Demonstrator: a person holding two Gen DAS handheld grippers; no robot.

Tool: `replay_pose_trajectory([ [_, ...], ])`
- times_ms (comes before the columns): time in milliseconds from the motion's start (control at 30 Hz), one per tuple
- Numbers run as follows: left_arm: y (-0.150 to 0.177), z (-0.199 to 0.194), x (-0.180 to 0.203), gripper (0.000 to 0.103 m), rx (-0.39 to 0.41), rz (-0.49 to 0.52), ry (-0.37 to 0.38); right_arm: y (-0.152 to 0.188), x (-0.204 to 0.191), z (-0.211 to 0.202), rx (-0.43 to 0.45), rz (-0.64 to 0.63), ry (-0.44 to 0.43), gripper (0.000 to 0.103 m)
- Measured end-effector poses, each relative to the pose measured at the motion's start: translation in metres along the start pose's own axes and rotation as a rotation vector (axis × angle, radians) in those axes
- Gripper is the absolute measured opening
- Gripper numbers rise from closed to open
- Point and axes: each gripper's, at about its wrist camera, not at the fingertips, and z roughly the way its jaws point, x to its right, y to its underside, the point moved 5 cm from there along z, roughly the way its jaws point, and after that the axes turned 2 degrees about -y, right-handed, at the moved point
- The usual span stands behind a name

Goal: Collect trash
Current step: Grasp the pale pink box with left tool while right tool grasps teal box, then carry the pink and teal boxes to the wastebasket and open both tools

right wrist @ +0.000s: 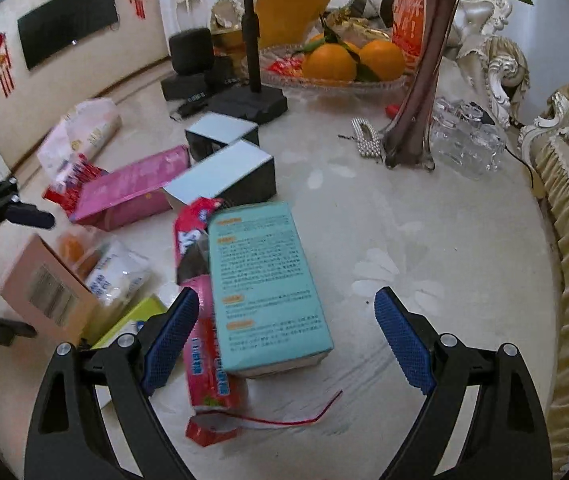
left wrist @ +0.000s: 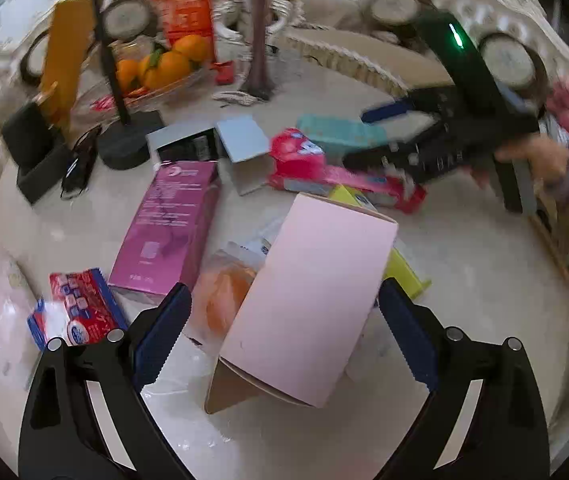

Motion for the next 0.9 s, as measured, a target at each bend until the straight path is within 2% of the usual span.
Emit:
replay_pose_trajectory([
  [100, 0.001, 0.0, 0.0, 0.076, -0.009, -0.039, 0.033, 0.0, -0.001, 0.001, -0.005, 0.034, -0.03, 0.082],
  [167, 0.001, 0.0, 0.002, 0.057, -0.007, -0.037, 0.017, 0.0, -0.002, 0.001, -0.012, 0.054, -0.052, 0.066],
  [200, 0.001, 0.0, 0.004, 0.053, -0.01, -0.043, 0.016, 0.0, -0.003, 0.0, -0.013, 0.067, -0.067, 0.062],
  [267, 0.002, 0.0, 0.003, 0.051, -0.011, -0.074, 0.007, 0.0, -0.001, -0.003, -0.008, 0.102, -0.068, 0.05],
  [333, 0.003, -0.002, 0.002, 0.049, -0.01, -0.104, -0.007, 0.002, 0.001, -0.004, -0.015, 0.135, -0.079, 0.049],
  [400, 0.005, -0.005, 0.003, 0.048, -0.007, -0.116, -0.024, 0.001, 0.006, -0.012, 0.02, 0.168, -0.067, 0.049],
  [500, 0.006, -0.018, 0.001, 0.048, 0.017, -0.157, -0.028, -0.002, 0.017, -0.031, 0.075, 0.27, -0.122, 0.049],
  [633, 0.0, -0.044, -0.005, 0.048, 0.077, -0.207, -0.036, -0.004, 0.033, -0.065, 0.137, 0.353, -0.094, 0.049],
  [767, -0.003, -0.089, 0.001, 0.048, 0.146, -0.216, -0.077, 0.001, 0.022, -0.111, 0.194, 0.341, -0.086, 0.049],
  [900, 0.017, -0.153, 0.037, 0.048, 0.229, -0.188, -0.144, 0.034, -0.025, -0.167, 0.262, 0.225, -0.062, 0.049],
])
